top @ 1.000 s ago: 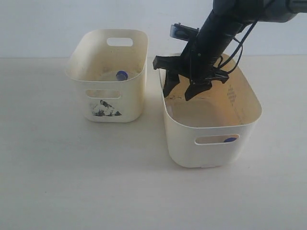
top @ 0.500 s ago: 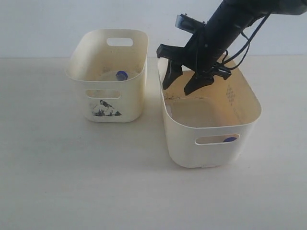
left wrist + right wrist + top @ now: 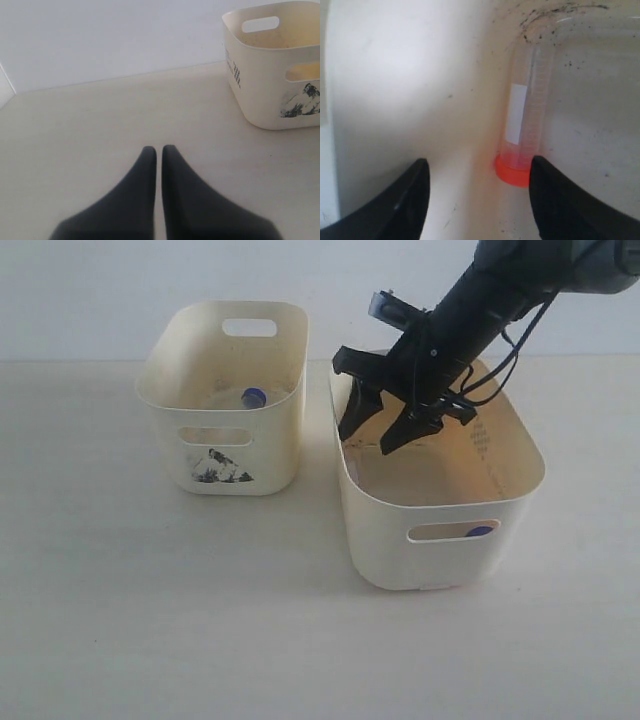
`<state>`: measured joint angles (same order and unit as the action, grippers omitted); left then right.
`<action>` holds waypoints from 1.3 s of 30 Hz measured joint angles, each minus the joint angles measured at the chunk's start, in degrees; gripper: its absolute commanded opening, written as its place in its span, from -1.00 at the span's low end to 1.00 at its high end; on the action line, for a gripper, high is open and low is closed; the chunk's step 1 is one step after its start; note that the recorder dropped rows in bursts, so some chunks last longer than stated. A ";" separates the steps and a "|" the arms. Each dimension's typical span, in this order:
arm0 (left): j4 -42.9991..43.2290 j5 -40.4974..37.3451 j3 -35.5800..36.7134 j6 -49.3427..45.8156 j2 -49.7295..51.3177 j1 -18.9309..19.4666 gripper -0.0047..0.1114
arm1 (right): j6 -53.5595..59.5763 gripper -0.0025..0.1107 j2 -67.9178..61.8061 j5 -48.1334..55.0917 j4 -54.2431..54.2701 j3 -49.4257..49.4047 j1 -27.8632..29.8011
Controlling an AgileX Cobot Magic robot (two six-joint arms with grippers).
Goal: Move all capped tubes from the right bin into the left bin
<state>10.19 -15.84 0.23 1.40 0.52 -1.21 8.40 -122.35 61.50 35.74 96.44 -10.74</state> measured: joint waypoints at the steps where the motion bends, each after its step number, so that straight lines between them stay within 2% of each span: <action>1: 0.00 0.00 0.00 0.00 0.00 0.00 -0.84 | 0.16 0.04 -0.08 0.00 0.10 0.00 0.03; 14: 0.00 0.00 0.00 0.00 0.00 0.00 -0.84 | -1.36 0.05 -4.28 0.06 -1.39 0.00 0.03; 19: 0.00 0.00 0.00 0.00 0.00 0.00 -0.84 | -3.21 0.17 -4.50 -1.61 -3.53 0.00 -0.31; 30: 0.00 0.00 0.00 0.00 0.00 0.00 -0.84 | -4.97 0.16 -8.19 -4.56 -5.26 0.17 -2.91; 39: 0.00 0.00 0.00 0.00 0.00 0.00 -0.84 | -12.43 0.12 -8.56 -5.64 -11.47 0.79 -4.09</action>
<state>10.19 -15.84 0.23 1.40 0.52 -1.21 -4.03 -130.91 55.86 24.27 97.23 -14.83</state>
